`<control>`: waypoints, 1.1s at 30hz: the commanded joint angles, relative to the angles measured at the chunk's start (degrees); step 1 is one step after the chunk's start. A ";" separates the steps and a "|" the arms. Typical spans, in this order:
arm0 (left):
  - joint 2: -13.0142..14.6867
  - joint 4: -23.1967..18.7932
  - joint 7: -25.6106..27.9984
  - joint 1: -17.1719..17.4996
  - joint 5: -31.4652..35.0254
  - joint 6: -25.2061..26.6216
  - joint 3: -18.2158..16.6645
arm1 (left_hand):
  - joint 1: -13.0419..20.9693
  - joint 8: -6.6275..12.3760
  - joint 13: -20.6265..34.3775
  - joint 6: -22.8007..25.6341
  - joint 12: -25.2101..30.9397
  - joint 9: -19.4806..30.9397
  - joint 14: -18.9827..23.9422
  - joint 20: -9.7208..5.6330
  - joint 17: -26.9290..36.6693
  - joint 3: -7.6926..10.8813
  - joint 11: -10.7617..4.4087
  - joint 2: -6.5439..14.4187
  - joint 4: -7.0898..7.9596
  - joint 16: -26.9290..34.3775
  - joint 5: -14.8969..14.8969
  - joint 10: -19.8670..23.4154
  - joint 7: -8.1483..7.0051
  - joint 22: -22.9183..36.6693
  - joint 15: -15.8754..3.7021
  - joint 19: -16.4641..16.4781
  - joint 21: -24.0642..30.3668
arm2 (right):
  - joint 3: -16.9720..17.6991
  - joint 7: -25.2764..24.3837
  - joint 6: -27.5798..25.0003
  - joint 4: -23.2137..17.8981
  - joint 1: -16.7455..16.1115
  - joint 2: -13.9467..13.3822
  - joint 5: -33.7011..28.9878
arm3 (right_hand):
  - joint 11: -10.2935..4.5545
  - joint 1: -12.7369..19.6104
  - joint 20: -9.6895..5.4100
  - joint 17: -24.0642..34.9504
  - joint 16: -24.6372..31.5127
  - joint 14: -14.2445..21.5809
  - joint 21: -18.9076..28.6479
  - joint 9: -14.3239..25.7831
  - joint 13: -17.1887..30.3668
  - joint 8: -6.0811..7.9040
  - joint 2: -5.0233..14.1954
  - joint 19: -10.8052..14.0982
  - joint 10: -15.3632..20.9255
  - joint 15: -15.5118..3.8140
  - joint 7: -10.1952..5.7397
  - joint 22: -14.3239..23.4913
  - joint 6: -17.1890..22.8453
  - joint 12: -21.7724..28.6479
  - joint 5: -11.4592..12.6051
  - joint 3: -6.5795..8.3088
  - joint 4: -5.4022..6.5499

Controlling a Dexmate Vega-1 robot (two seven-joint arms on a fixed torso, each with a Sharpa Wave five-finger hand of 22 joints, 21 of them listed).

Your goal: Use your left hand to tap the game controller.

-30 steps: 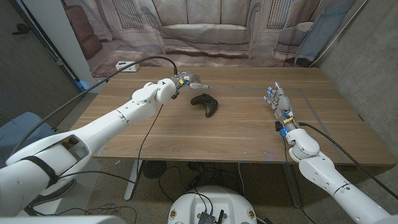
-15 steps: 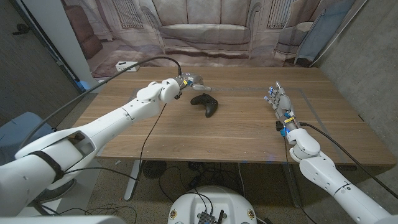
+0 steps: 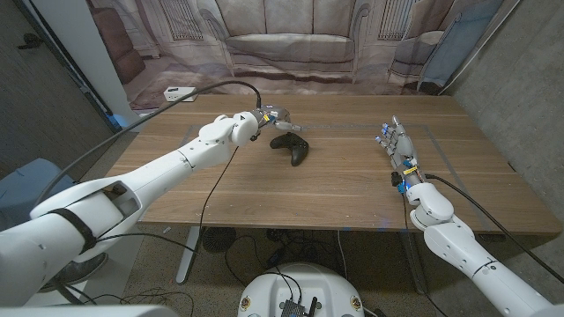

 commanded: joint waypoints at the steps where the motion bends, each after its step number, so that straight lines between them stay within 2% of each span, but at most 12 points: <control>1: -0.67 1.36 -0.97 -0.96 0.27 -0.16 1.04 | 0.03 -0.14 0.06 0.46 0.02 0.05 -0.05 -0.07 0.10 0.05 -0.09 0.49 -0.17 -0.18 0.28 -0.05 0.22 0.09 -0.03 -0.10 0.20 | -0.07 -0.20 0.24 0.30 0.09 0.38 -0.04 | -0.16 -0.02 0.29 0.33 -0.21 0.33 -0.16 0.04 0.19 0.21 0.49 0.04 0.37 0.02 -0.18 0.14 0.34 0.05 -0.20 0.00 -0.37; 33: -1.19 1.93 -1.09 -1.29 0.05 1.06 1.70 | 0.29 -0.22 0.09 1.24 -0.12 0.06 -0.31 0.00 0.12 -0.16 -0.55 0.86 -0.20 -0.09 0.29 -0.73 0.08 0.10 -0.16 -0.36 0.22 | -0.03 0.30 -0.03 1.22 0.49 0.34 0.48 | -0.25 -0.12 0.49 0.34 -0.24 0.34 -0.20 0.04 0.20 0.17 0.65 -0.10 0.42 0.02 -0.23 0.14 0.36 -0.03 -0.20 -0.02 -0.40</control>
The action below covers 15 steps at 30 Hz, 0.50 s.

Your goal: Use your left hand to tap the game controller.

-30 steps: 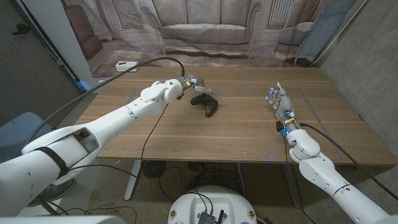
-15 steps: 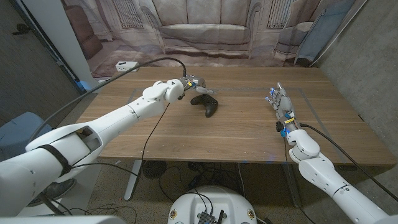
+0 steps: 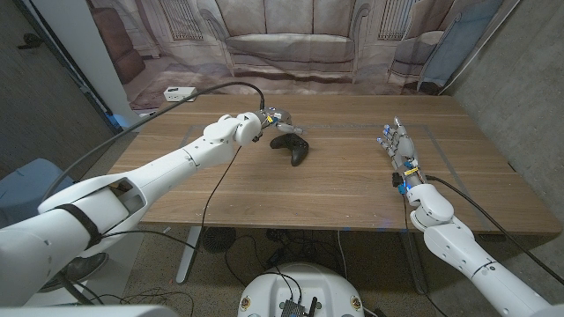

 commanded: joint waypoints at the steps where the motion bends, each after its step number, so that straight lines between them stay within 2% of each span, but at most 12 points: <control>1: 0.02 0.09 0.32 0.06 -0.25 0.72 0.05 | -0.03 -0.11 0.10 0.40 -0.15 0.06 -0.01 0.20 0.12 -0.17 0.01 0.55 -0.20 0.14 0.31 -0.22 -0.05 0.10 0.15 -0.16 0.23 | -0.11 0.01 -0.44 0.21 0.39 -0.06 0.10 | -0.21 0.11 0.31 0.34 -0.24 0.34 -0.20 0.04 0.20 0.16 0.42 0.10 0.43 0.05 -0.23 0.14 0.35 -0.03 -0.20 0.18 -0.20; 15: 0.56 -1.15 1.03 0.88 -0.38 1.13 -0.29 | 0.12 -0.01 0.11 1.12 -0.12 0.06 0.08 0.15 0.12 -0.20 -0.28 0.81 -0.21 0.21 0.32 -0.30 0.16 0.10 0.06 -0.15 0.27 | 0.00 0.02 -0.27 -0.21 0.04 -0.41 -0.18 | -0.29 0.10 0.33 0.34 -0.26 0.33 -0.20 0.04 0.20 0.14 0.45 0.09 0.45 0.07 -0.24 0.14 0.34 -0.05 -0.20 0.17 -0.24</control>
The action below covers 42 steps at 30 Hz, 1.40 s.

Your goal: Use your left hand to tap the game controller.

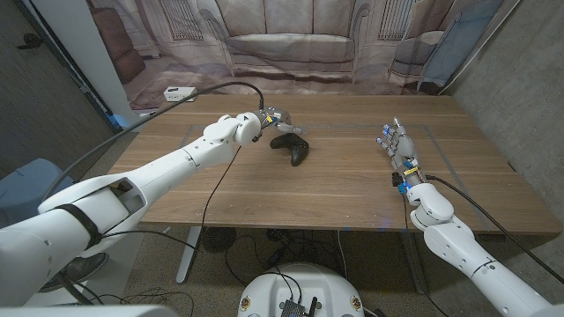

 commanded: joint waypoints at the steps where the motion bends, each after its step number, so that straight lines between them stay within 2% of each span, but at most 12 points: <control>1: 0.65 -1.38 0.75 0.91 -0.17 0.45 -0.42 | 0.14 -0.03 0.12 0.50 -0.07 0.06 0.14 0.14 0.12 -0.20 -0.03 0.84 -0.21 0.23 0.32 0.00 0.16 0.10 0.06 -0.13 0.28 | 0.11 -0.10 -0.06 -0.54 -0.29 -0.27 -0.05 | -0.22 0.09 0.34 0.33 -0.26 0.33 -0.20 0.04 0.20 0.15 0.45 0.08 0.48 0.08 -0.24 0.14 0.35 -0.05 -0.21 0.17 -0.24; 11: 1.53 -3.03 0.88 1.74 0.08 0.95 -1.11 | 0.27 -0.15 0.12 0.52 0.06 0.06 0.46 0.14 0.12 -0.20 -0.08 1.05 -0.22 0.34 0.33 0.26 0.08 0.10 -0.12 0.03 0.35 | -0.04 -0.11 -0.24 -1.01 -0.38 -0.51 -0.39 | -0.27 0.10 0.38 0.33 -0.28 0.31 -0.19 0.04 0.21 0.14 0.50 0.08 0.50 0.11 -0.24 0.14 0.35 -0.06 -0.21 0.18 -0.27; 30: 1.47 -2.70 1.10 2.18 -0.23 0.59 -1.42 | 0.55 -0.47 0.13 0.21 -0.04 0.06 0.72 0.36 0.11 -0.22 -0.32 1.38 -0.29 0.40 0.34 -0.11 -0.15 0.10 -0.07 0.19 0.43 | -0.16 -0.28 -0.78 -1.13 -0.32 -0.49 -0.26 | -0.33 0.09 0.47 0.32 -0.27 0.37 -0.18 0.04 0.21 0.14 0.51 0.06 0.54 0.18 -0.30 0.14 0.39 -0.08 -0.21 0.15 -0.35; 42: 1.53 -2.51 1.06 2.40 -0.45 0.77 -1.45 | 0.76 -1.03 0.14 -1.19 -0.07 0.07 0.83 0.41 0.11 -0.28 0.04 1.59 -0.35 0.38 0.32 -0.31 -0.51 0.11 0.01 0.26 0.45 | -0.47 0.06 -0.96 -0.69 0.15 -0.32 -0.14 | -0.26 0.03 0.51 0.33 -0.28 0.37 -0.19 0.04 0.21 0.12 0.54 0.04 0.53 0.09 -0.32 0.14 0.36 -0.11 -0.22 0.13 -0.36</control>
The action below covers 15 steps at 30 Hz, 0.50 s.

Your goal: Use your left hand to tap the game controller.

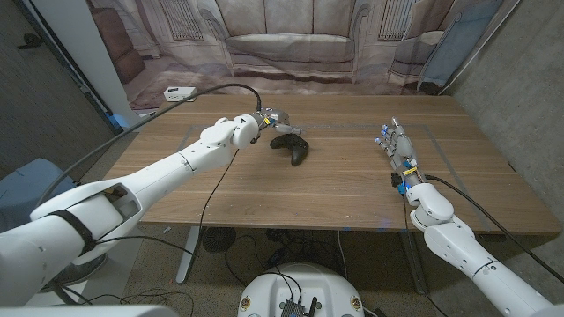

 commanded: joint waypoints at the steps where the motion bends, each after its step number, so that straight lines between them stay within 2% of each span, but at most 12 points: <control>1: 0.09 0.22 0.10 0.25 -0.22 -0.03 -0.07 | 0.17 -0.18 0.14 -0.68 -0.07 0.07 0.36 0.41 0.11 -0.05 -0.01 0.39 -0.12 0.37 0.32 -0.32 0.01 0.11 -0.08 0.26 0.45 | -0.26 0.32 -0.16 0.44 0.45 0.18 0.21 | 0.06 0.03 0.50 0.33 -0.28 0.36 -0.18 0.04 0.21 0.12 0.54 0.05 0.19 0.15 -0.08 0.14 0.14 -0.12 -0.22 0.13 -0.36; 15: -0.41 1.38 0.37 -0.21 -0.50 -0.40 0.15 | 0.44 -0.62 0.15 -2.23 -0.04 0.07 0.47 0.50 0.11 -0.05 -0.10 0.63 -0.21 0.37 0.30 -0.38 -0.53 0.11 -0.06 0.28 0.45 | -0.39 0.34 -0.21 0.88 0.84 0.26 0.15 | 0.09 0.05 0.48 0.31 -0.29 0.36 -0.17 0.04 0.22 0.14 0.55 0.06 0.24 0.10 -0.07 0.14 0.22 -0.12 -0.22 0.12 -0.43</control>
